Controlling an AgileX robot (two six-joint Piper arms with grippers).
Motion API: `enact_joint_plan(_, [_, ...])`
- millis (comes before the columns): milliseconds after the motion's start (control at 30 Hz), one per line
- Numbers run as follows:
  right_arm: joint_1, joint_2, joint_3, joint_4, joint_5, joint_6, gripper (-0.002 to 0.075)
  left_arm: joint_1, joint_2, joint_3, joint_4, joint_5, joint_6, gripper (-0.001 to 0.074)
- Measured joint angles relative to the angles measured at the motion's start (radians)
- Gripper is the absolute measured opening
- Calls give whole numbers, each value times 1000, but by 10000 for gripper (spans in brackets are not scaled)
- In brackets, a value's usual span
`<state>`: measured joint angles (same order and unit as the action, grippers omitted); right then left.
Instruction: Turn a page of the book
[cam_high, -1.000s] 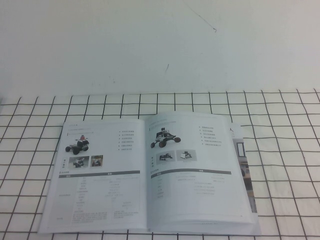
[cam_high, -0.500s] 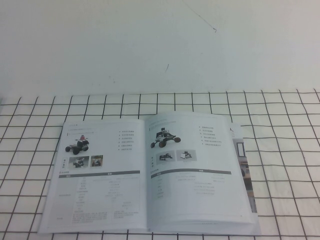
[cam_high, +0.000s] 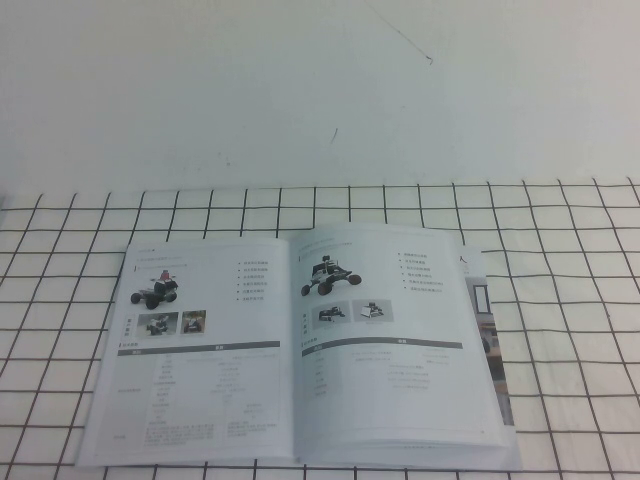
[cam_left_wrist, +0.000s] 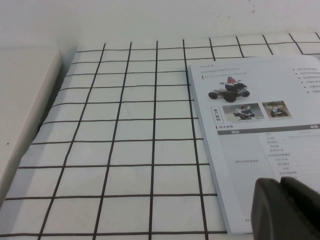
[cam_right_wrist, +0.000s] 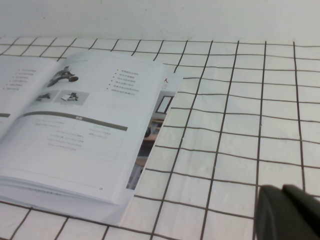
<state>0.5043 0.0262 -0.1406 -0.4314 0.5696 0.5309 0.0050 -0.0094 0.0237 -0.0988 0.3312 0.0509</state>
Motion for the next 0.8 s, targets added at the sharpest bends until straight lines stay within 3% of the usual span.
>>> enact_joint_plan(800, [0,0,3,6,-18,-57,1,0,0,0,0,0,2,-3])
